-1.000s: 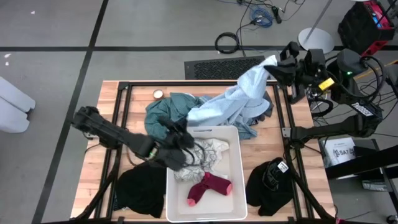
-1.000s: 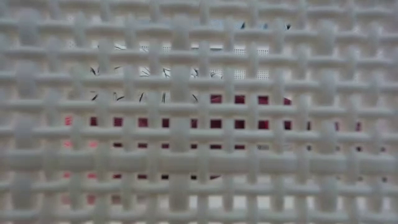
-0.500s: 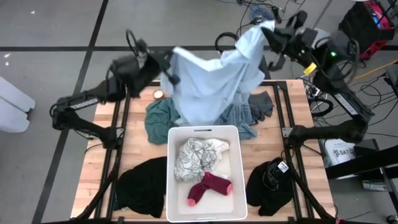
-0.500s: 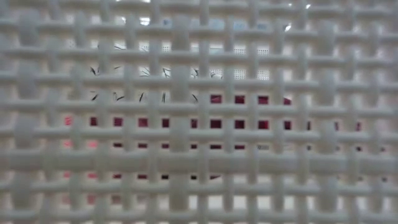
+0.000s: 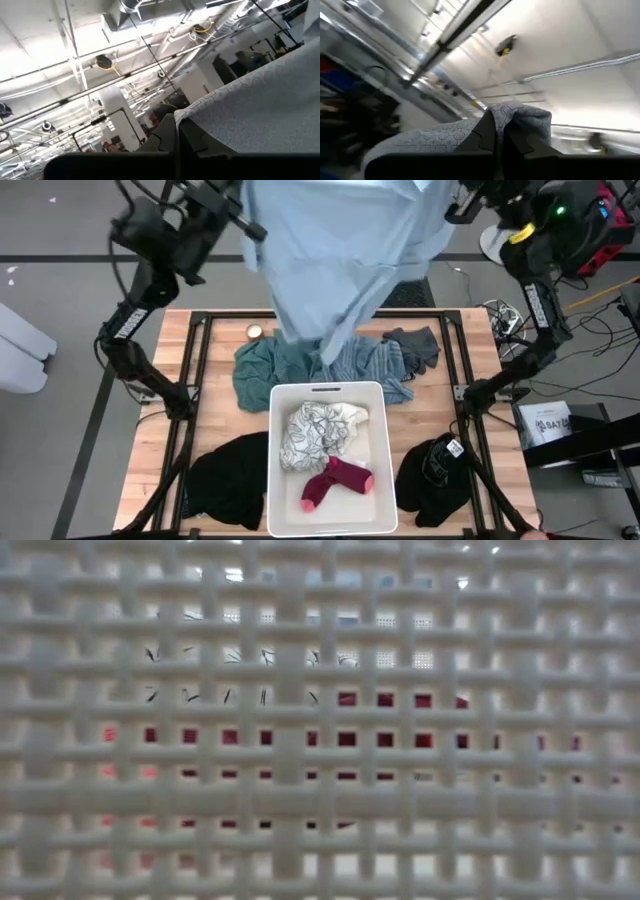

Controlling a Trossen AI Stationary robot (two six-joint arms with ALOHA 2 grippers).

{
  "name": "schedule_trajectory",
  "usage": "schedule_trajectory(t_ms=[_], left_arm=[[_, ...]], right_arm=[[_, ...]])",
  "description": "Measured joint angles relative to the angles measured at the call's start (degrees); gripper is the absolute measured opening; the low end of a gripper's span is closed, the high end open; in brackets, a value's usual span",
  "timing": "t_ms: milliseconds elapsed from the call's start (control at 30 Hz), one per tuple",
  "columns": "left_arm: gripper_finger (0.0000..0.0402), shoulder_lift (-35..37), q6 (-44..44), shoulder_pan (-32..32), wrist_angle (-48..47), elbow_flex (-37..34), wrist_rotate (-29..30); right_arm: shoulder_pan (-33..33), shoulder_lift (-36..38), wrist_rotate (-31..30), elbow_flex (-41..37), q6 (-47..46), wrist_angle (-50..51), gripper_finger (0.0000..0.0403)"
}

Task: Sort clothes
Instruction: Put the light blue polo shirt into the white laundry bin

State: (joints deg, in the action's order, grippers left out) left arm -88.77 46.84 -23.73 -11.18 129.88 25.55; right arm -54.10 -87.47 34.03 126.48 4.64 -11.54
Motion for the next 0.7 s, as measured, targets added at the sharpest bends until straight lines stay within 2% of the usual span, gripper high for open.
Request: schedule_trajectory(t_ms=[133,233,300,367,533,633,700], left_arm=[[0.0,-0.72,-1.81,1.05,-9.44,5.12,0.37],[0.0,0.23,-4.67,3.21,-17.04,4.98,2.95],[0.0,0.83,-8.15,4.81,-23.64,4.95,4.43],[0.0,1.51,-11.93,6.88,-30.92,4.95,4.99],[0.0,1.95,-20.72,14.08,-44.96,4.76,11.07],[0.0,2.05,-25.83,19.73,-50.24,1.82,15.28],[0.0,2.49,-29.01,24.09,-53.22,-1.7,21.02]], right_arm=[[0.0,-2.81,7.53,7.59,-6.39,10.57,0.0],[1.09,-1.29,8.08,8.21,-7.67,22.18,0.0],[1.33,0.94,7.35,8.06,-5.4,33.03,0.0],[2.02,3.56,4.22,8.06,0.08,45.18,0.0],[8.75,10.18,-8.73,7.55,10.61,72.14,0.0],[15.27,15.78,-14.61,2.67,8.89,76.93,0.0],[19.61,20.56,-19.22,-3.16,5.38,75.86,0.0]])
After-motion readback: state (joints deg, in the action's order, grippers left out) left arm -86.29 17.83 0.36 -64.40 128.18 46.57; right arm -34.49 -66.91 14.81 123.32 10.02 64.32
